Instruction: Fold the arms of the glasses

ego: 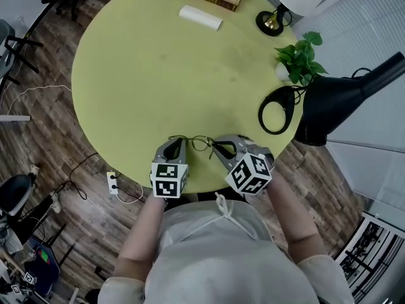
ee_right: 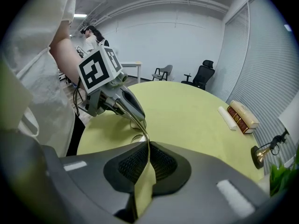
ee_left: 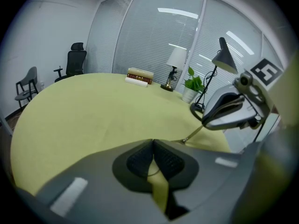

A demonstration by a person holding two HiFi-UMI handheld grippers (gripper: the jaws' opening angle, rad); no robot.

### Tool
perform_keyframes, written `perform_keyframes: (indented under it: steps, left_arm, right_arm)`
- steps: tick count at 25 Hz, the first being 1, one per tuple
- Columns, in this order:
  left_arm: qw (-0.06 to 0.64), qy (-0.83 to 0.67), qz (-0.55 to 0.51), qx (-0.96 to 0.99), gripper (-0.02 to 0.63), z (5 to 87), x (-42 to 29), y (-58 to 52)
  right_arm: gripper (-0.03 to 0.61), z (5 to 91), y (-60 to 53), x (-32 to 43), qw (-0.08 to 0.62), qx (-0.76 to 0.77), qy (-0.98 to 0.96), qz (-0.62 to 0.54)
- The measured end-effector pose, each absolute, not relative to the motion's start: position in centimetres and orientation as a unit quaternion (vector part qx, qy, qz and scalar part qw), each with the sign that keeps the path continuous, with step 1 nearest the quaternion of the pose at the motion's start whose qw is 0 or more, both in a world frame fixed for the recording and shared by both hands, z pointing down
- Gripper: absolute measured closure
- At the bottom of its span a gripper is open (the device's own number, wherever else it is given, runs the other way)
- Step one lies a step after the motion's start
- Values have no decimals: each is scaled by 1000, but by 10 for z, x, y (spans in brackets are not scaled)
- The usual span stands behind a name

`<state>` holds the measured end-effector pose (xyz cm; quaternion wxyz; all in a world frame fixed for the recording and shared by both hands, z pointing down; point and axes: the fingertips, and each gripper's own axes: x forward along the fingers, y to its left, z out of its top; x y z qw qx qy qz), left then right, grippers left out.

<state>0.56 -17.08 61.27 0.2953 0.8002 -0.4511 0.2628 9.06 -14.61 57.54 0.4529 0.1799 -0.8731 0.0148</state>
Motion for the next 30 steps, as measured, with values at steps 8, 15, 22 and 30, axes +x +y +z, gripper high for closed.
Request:
perform_keyframes:
  steps: [8, 15, 22, 30]
  left_arm:
    - [323, -469, 262, 779, 607, 621, -17, -144]
    - [367, -470, 262, 759, 607, 637, -23, -138]
    - [388, -457, 262, 756, 607, 638, -24, -141]
    - [372, -463, 267, 759, 607, 637, -23, -139]
  right_arm:
    - [563, 573, -147, 88, 469, 161, -868, -14]
    - [563, 572, -146, 81, 482, 145, -864, -23]
    - [563, 573, -149, 73, 504, 134, -852, -35]
    - [561, 579, -151, 55, 528, 119, -840, -34]
